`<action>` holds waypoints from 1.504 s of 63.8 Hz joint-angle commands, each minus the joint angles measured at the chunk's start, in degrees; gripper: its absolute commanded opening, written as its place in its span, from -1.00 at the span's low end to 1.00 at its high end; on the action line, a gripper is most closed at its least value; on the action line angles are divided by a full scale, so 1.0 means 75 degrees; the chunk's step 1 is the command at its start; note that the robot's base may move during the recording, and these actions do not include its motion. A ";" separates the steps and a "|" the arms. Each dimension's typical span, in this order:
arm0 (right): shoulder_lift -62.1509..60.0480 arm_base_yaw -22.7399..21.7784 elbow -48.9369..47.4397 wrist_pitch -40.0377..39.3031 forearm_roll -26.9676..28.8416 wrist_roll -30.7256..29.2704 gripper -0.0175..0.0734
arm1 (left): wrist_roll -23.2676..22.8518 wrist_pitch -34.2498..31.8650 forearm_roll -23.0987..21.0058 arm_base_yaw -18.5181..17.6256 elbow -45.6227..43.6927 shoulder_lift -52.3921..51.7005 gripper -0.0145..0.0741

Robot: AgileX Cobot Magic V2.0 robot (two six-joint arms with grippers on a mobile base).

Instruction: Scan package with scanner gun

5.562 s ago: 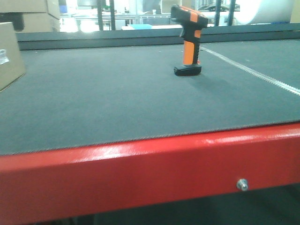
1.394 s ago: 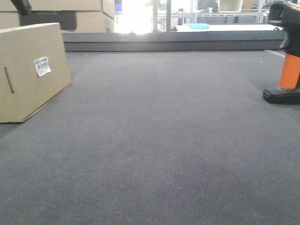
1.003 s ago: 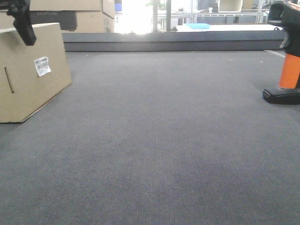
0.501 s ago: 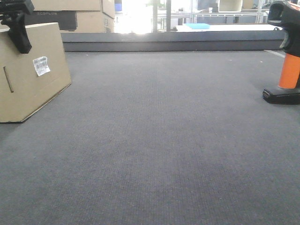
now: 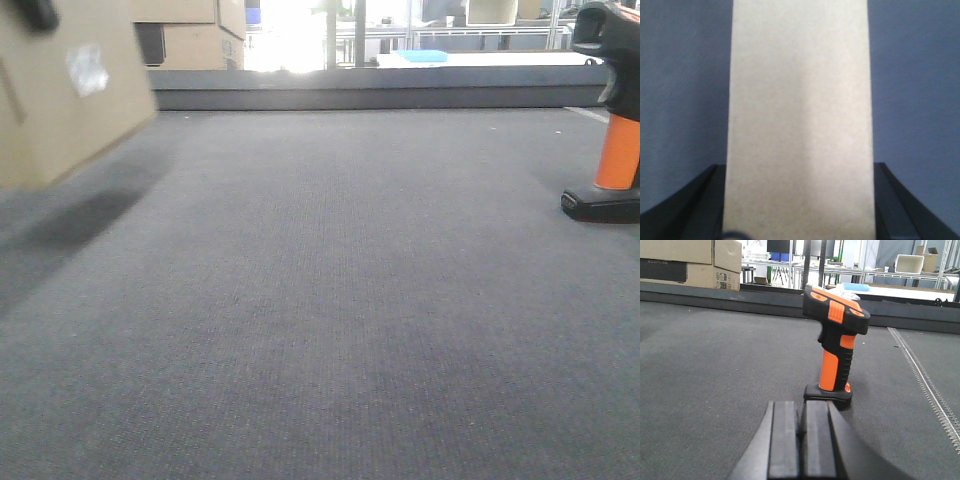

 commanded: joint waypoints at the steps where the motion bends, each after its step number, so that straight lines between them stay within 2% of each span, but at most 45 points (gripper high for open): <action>1: -0.0016 0.0017 -0.0003 -0.0138 0.0020 0.0007 -0.98 | -0.0527 0.0111 -0.0422 -0.0195 -0.0065 -0.0434 -0.92; 5: -0.0016 0.0017 -0.0003 -0.0138 0.0020 0.0007 -0.98 | -0.0979 0.0111 -0.0749 -0.0335 0.0016 -0.0646 -0.92; 10: -0.0016 0.0017 -0.0003 -0.0138 0.0020 0.0007 -0.98 | -0.1242 -0.0041 -0.1012 -0.0516 0.0239 -0.0840 -0.92; 16: -0.0016 0.0017 -0.0003 -0.0138 0.0020 0.0007 -0.98 | -0.1662 -0.0398 -0.1098 -0.0709 0.0667 -0.0976 -0.92; 21: -0.0016 0.0017 -0.0003 -0.0138 0.0020 0.0007 -0.98 | -0.2111 -0.0938 -0.1158 -0.0927 0.1205 -0.1002 -0.92; 27: -0.0016 0.0017 -0.0003 -0.0138 0.0020 0.0007 -0.98 | -0.2460 -0.1731 -0.1499 -0.1251 0.1795 -0.1033 -0.92; 36: -0.0016 0.0017 -0.0003 -0.0138 0.0020 0.0007 -0.98 | -0.2690 -0.3102 -0.1796 -0.1986 0.2604 -0.1033 -0.92; 48: -0.0016 0.0017 -0.0003 -0.0138 0.0020 0.0007 -0.98 | -0.2690 -0.3327 -0.1831 -0.2637 0.2781 -0.0814 -0.92; 56: -0.0016 0.0017 -0.0003 -0.0138 0.0020 0.0007 -0.98 | -0.2690 -0.3428 -0.2056 -0.2653 0.2781 -0.0561 -0.92; 77: -0.0016 0.0016 -0.0003 -0.0210 0.0020 0.0007 -0.98 | -0.2690 -0.3500 -0.2191 -0.2653 0.2781 -0.0270 -0.92; 91: -0.0016 0.0016 -0.0003 -0.1654 0.0286 0.0007 -0.98 | -0.2690 -0.3493 -0.2191 -0.2653 0.2781 -0.0270 -0.92; 96: -0.0016 0.0016 -0.0500 -0.1015 0.0450 0.0007 -0.98 | -0.2690 -0.3475 -0.2191 -0.2668 0.2781 -0.0270 -0.92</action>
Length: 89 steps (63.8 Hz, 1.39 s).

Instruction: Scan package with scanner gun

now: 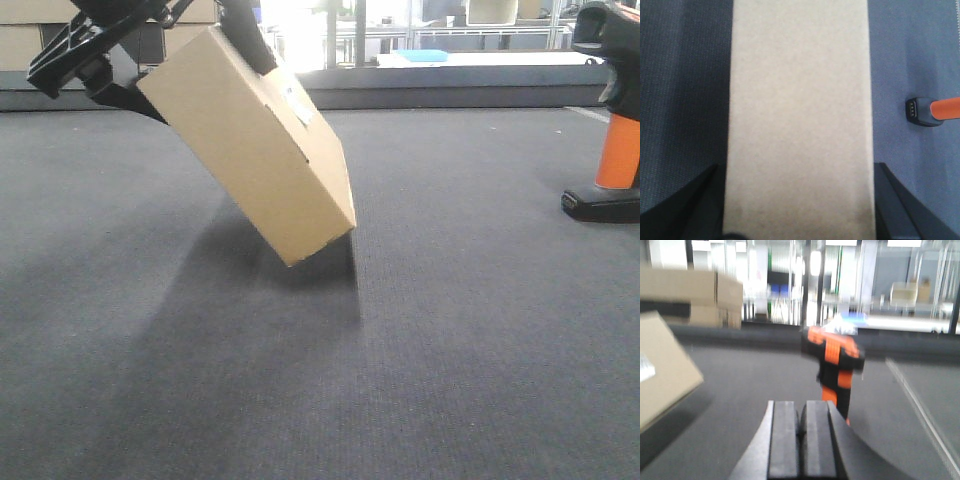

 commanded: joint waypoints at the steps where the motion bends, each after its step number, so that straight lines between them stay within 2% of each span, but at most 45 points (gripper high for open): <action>1: -0.0016 0.0016 -0.0542 0.0374 0.0205 0.0007 -0.98 | -0.0047 -0.0143 -0.0064 -0.0055 -0.0014 -0.0048 -0.92; 9: 0.0113 0.0016 -0.1643 0.1769 0.0219 0.0007 -0.98 | -0.0047 -0.0131 -0.0064 -0.0087 -0.0014 -0.0048 -0.92; 21: 0.1597 0.0016 -0.2889 0.1895 0.0219 0.0007 -0.98 | 0.0029 -0.0145 -0.0064 -0.0172 -0.0014 -0.0048 -0.92; 35: 0.3597 0.0016 -0.3454 0.2029 0.0219 0.0007 -0.98 | 0.0029 -0.0117 -0.0043 -0.0231 -0.0014 -0.0048 -0.92; 64: 0.5712 -0.0052 -0.3471 0.0582 0.0295 0.0007 -0.98 | 0.0029 -0.0088 -0.0043 -0.0231 -0.0014 -0.0048 -0.92; 70: 0.6573 -0.0160 -0.3471 0.0154 0.0566 0.0007 -0.98 | 0.0029 -0.0088 -0.0043 -0.0231 -0.0014 -0.0048 -0.92; 81: 0.7906 -0.0464 -0.3471 -0.1206 0.1600 0.0007 -0.98 | 0.0029 0.0016 -0.0043 -0.0231 -0.0014 -0.0048 -0.92; 89: 0.8537 -0.0788 -0.3471 -0.1832 0.1642 0.0007 -0.98 | 0.0029 0.0095 -0.0043 -0.0231 -0.0014 -0.0048 -0.92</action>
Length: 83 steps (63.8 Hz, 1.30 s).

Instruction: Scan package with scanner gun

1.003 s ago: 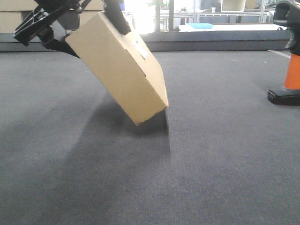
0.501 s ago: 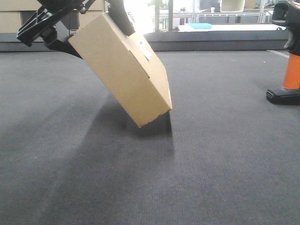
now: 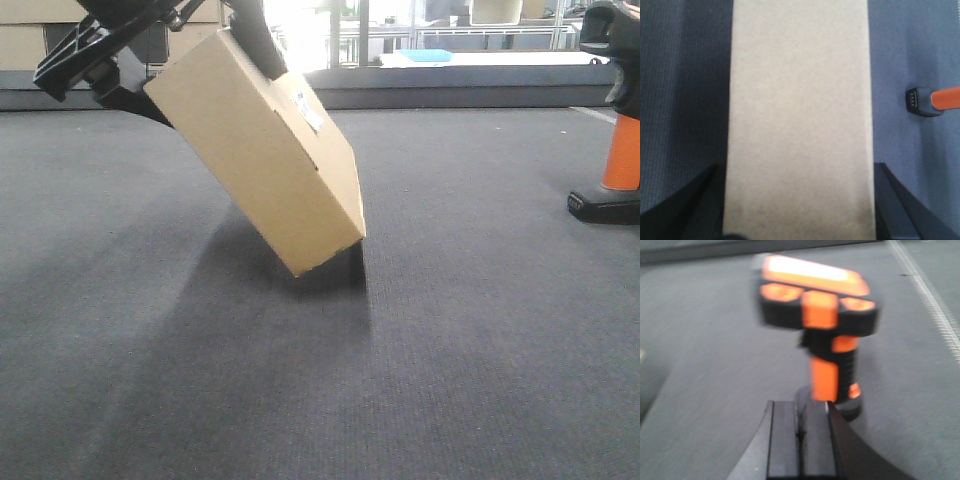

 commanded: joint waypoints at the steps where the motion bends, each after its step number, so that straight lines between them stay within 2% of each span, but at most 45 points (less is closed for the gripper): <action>1: 0.0391 -0.0248 -0.0047 -0.0679 0.0150 0.0007 -0.98 | 0.0013 -0.0046 -0.0043 -0.0053 -0.0014 -0.0048 -0.92; 10: 0.0791 -0.0328 -0.0047 -0.1043 0.0099 0.0007 -0.98 | 0.0013 -0.0040 -0.0043 -0.0053 -0.0014 -0.0048 -0.92; 18: 0.1187 -0.0328 -0.0047 -0.1706 -0.0405 0.0007 -0.98 | 0.0013 -0.0040 -0.0043 -0.0053 -0.0014 -0.0048 -0.92; 31: 0.2075 -0.0328 -0.0047 -0.2502 -0.0405 0.0082 -0.98 | 0.0013 -0.0040 -0.0043 -0.0053 -0.0014 -0.0048 -0.92; 44: 0.2778 -0.0328 -0.0047 -0.3263 -0.0456 0.0877 -0.98 | 0.0013 -0.0042 -0.0029 -0.0053 -0.0014 -0.0048 -0.92; 51: 0.2922 -0.0328 -0.0047 -0.3445 -0.0853 0.1365 -0.98 | 0.0013 -0.0042 -0.0029 -0.0053 -0.0014 -0.0048 -0.92; 60: 0.2973 -0.0328 -0.0047 -0.3413 -0.1006 0.1467 -0.94 | 0.0013 -0.0042 0.0001 -0.0053 -0.0014 -0.0048 -0.92; 65: 0.2973 -0.0328 -0.0047 -0.3440 -0.1006 0.1467 -0.69 | 0.0013 -0.0042 0.0026 -0.0053 -0.0014 -0.0048 -0.92; 75: 0.2973 -0.0328 -0.0047 -0.3440 -0.1006 0.1467 0.13 | 0.0013 -0.0042 0.0026 -0.0053 -0.0014 -0.0048 -0.92; 80: 0.2973 -0.0328 -0.0060 -0.3440 -0.1006 0.1467 0.47 | 0.0013 -0.0042 0.0026 -0.0053 -0.0014 -0.0048 -0.92; 83: 0.2984 -0.0328 -0.0060 -0.3440 -0.1006 0.1573 0.60 | 0.0013 -0.0042 0.0026 -0.0053 -0.0014 -0.0048 -0.92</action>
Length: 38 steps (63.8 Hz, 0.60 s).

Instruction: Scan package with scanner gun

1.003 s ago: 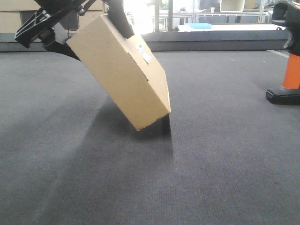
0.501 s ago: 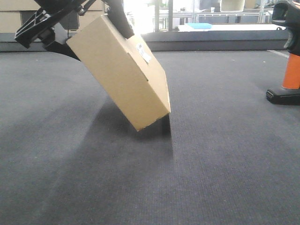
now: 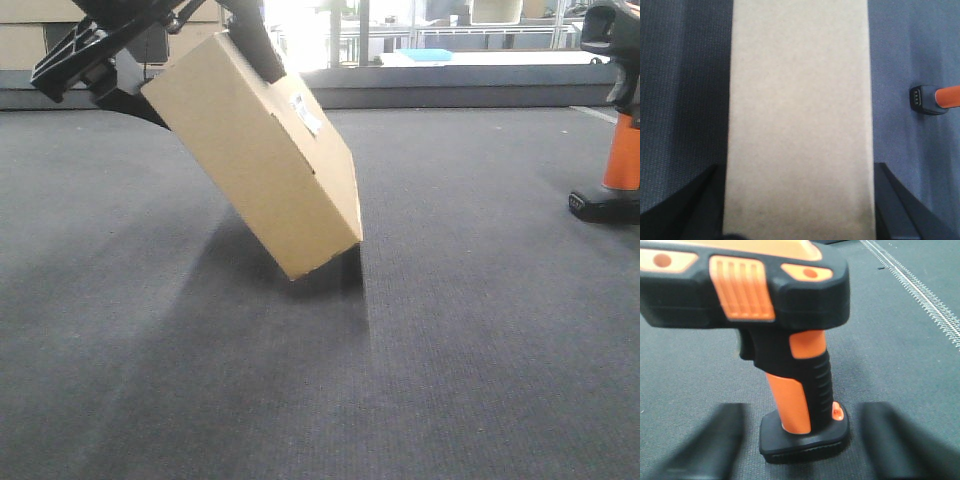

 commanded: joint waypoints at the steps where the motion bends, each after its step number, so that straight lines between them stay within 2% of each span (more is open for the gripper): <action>1: 0.0025 -0.0054 -0.0055 -0.0223 -0.0060 0.0162 0.63 | 0.0013 -0.0093 -0.0017 -0.0053 -0.0014 -0.0048 -0.92; 18: 0.0510 -0.0054 -0.0055 -0.0876 -0.0094 0.0342 0.62 | 0.0013 -0.0093 -0.0017 -0.0053 -0.0014 -0.0048 -0.92; 38: 0.1560 -0.0054 -0.0070 -0.2872 -0.0332 0.0749 0.62 | 0.0013 -0.0093 -0.0017 -0.0053 -0.0014 -0.0048 -0.92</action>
